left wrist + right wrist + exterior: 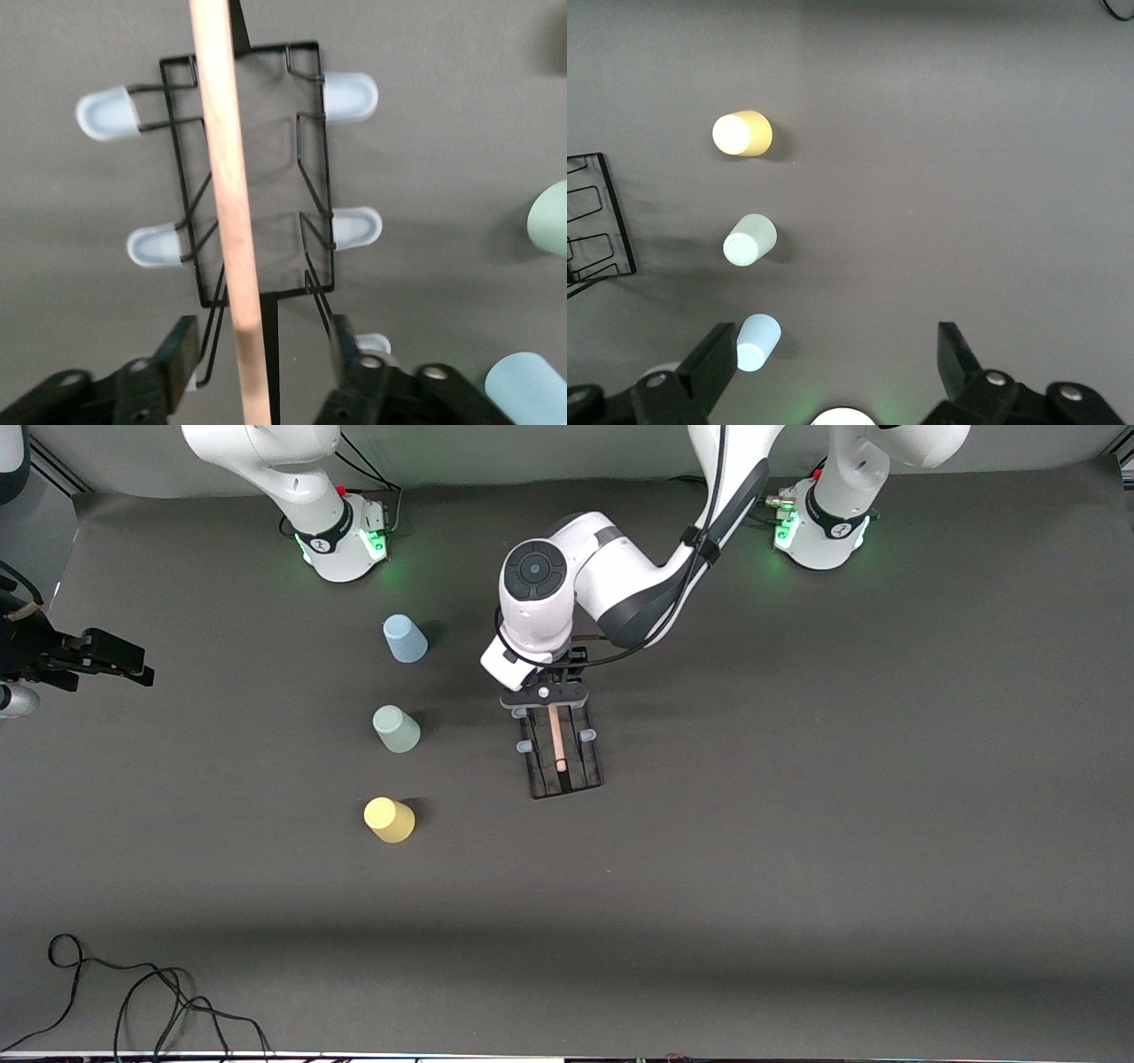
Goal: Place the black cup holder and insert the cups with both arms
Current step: 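Lower the holder onto the table and open the left gripper, then retract the left gripper while the right gripper reaches the green cup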
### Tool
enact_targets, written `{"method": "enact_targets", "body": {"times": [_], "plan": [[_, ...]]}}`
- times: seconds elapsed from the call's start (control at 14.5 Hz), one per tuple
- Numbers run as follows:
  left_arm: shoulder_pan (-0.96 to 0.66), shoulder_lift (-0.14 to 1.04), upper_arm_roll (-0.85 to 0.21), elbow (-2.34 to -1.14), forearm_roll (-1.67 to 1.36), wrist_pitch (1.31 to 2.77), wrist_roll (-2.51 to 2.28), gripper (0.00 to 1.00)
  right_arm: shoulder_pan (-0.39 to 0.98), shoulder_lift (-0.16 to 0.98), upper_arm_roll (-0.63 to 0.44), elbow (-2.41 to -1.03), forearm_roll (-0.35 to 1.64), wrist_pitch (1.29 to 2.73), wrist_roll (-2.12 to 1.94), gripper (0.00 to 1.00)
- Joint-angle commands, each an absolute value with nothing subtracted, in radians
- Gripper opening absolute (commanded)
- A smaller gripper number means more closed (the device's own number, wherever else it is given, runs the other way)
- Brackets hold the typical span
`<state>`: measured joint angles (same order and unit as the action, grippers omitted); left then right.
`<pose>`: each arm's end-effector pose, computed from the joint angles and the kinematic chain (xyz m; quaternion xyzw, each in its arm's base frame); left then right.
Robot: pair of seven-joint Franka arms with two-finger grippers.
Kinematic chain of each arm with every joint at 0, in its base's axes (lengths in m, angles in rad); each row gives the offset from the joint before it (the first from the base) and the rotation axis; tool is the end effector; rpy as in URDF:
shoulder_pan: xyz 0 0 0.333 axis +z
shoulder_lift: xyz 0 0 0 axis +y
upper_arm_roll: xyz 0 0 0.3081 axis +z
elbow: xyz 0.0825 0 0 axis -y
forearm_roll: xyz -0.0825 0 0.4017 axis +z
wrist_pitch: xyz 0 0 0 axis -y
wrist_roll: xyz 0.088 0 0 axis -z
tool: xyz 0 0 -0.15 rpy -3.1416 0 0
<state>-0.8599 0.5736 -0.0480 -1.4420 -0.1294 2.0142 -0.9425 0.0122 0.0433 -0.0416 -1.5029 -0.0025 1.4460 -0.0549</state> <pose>0.4386 -0.5746 0.3000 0.9963 0.0488 -0.0573 0.0425 0.5676 -0.0166 0.5716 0.9987 0.0126 -0.0501 0.0000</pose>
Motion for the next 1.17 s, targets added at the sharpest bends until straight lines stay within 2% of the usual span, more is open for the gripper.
{"method": "enact_targets", "body": {"times": [0.0,0.21,0.48,0.69,0.97,1.11], "plan": [[-0.812,0.497,-0.044,-1.431,-0.141,1.961,-0.934,1.0,0.02,0.043,-0.038,-1.505,-0.015,1.431,-0.055,1.0],[-0.697,0.378,-0.041,-1.433,-0.144,1.837,-0.93,1.0,0.025,0.038,-0.022,-1.509,0.001,1.442,0.012,1.0],[-0.494,0.256,-0.038,-1.439,-0.13,1.61,-0.676,1.0,0.127,0.019,-0.017,-1.56,0.026,1.495,0.196,1.0],[-0.303,0.19,-0.032,-1.483,-0.103,1.545,-0.508,1.0,0.213,-0.041,-0.018,-1.745,0.029,1.662,0.313,1.0],[-0.171,0.112,-0.032,-1.574,-0.022,1.528,-0.387,1.0,0.287,-0.071,-0.02,-1.961,0.029,1.854,0.336,1.0],[-0.097,0.092,-0.032,-1.577,-0.021,1.523,-0.324,1.0,0.288,-0.083,-0.018,-2.073,0.029,1.98,0.336,1.0]]}}
